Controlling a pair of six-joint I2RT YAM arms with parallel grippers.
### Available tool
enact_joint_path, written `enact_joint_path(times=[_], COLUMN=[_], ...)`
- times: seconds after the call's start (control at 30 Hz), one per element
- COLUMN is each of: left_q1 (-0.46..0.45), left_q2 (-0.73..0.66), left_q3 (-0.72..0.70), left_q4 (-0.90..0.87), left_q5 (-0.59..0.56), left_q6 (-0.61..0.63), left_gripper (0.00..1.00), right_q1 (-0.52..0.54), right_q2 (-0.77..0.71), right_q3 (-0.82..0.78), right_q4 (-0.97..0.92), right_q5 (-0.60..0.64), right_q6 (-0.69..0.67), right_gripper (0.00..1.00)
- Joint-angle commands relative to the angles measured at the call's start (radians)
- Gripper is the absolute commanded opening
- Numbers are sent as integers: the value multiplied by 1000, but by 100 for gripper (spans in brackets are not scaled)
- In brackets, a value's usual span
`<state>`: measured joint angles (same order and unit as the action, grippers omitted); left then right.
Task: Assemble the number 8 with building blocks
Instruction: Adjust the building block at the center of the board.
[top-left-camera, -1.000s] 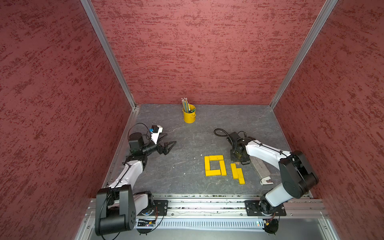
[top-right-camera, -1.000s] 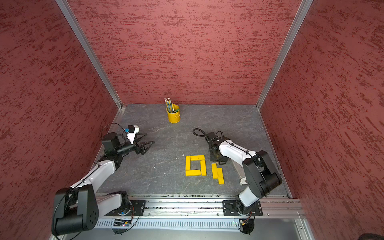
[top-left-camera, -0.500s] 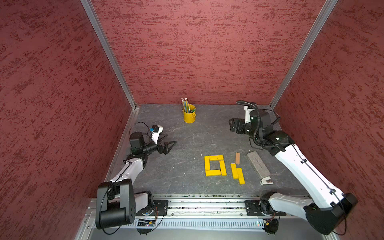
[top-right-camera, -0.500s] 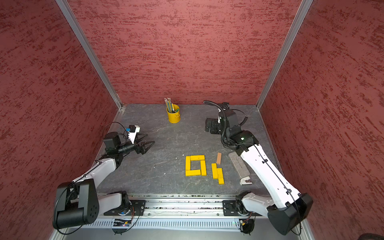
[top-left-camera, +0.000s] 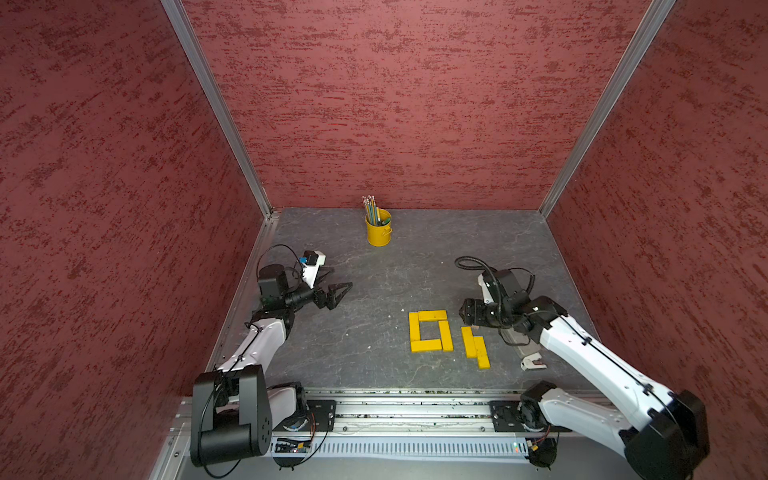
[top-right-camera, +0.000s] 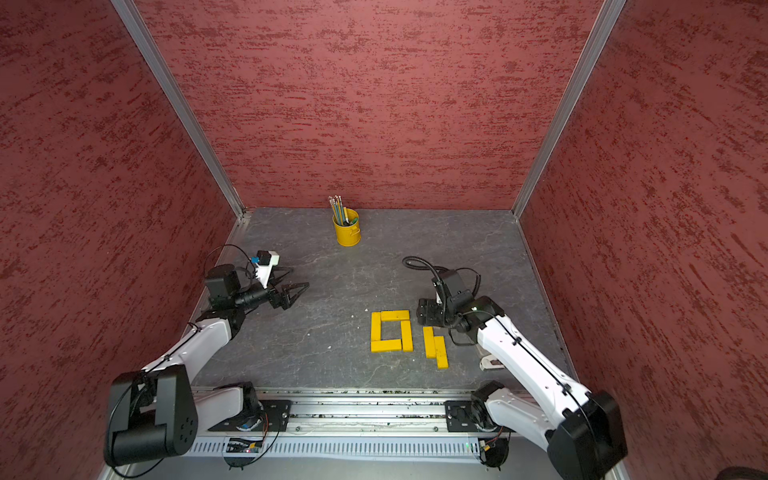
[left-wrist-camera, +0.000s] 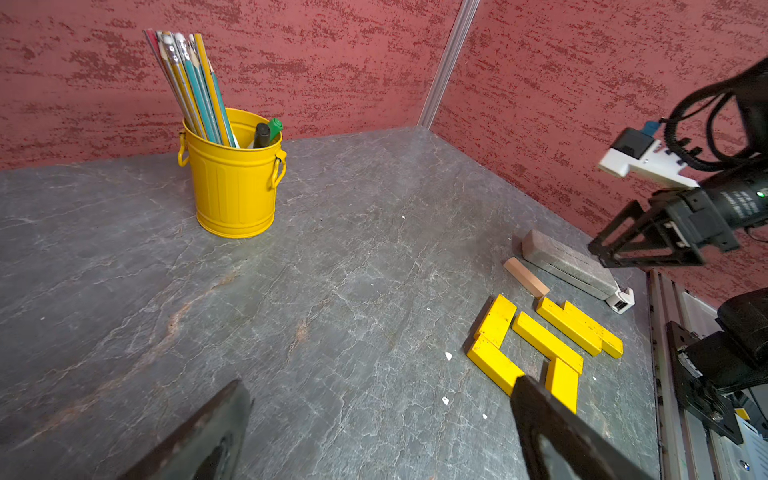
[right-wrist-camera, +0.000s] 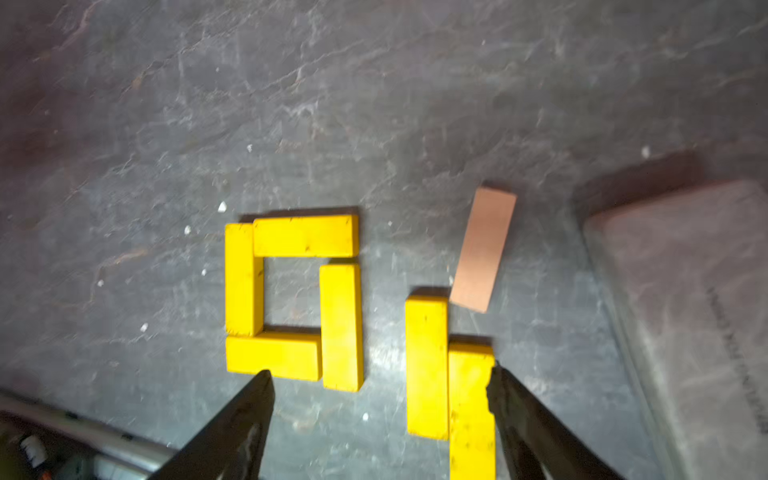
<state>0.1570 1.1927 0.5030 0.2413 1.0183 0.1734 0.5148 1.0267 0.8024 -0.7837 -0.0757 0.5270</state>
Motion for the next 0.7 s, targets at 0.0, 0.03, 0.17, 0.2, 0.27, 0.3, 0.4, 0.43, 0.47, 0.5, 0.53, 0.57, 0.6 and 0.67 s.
enact_joint_path(times=[0.0,0.03,0.17,0.2,0.27,0.3,0.4,0.43,0.47,0.5,0.53,0.57,0.6,0.67], left_q1=[4,4,4,4,4,4,3,3,3,3,3,1,1,1], left_q2=[18,20,16,11,3,1,-1,1,5,8,11,13,14,15], left_q3=[23,23,28,27,26,26,24,25,25,26,26,25,25,24], left_q4=[3,3,-10,-14,-23,-27,-26,-21,-15,-11,-10,-6,-4,-2], left_q5=[16,16,13,12,6,5,5,5,7,9,13,14,15,16], left_q6=[8,7,9,11,15,16,15,12,9,7,7,6,6,5], left_gripper=[100,100,100,100,100,100,100,99,100,100,100,100,100,100], right_q1=[39,55,122,130,157,159,159,160,160,160,161,167,171,180], right_q2=[3,20,121,134,151,159,152,137,123,118,118,120,124,141], right_q3=[30,38,55,55,60,62,46,33,17,4,-9,-21,-28,-40], right_q4=[-38,-67,-216,-217,-203,-207,-186,-162,-143,-135,-132,-127,-123,-106], right_q5=[0,43,292,297,270,260,163,121,84,69,60,54,52,24], right_q6=[60,55,43,54,68,82,120,140,157,172,181,186,188,183], right_gripper=[79,77,67,66,66,66,63,58,55,53,50,47,46,47])
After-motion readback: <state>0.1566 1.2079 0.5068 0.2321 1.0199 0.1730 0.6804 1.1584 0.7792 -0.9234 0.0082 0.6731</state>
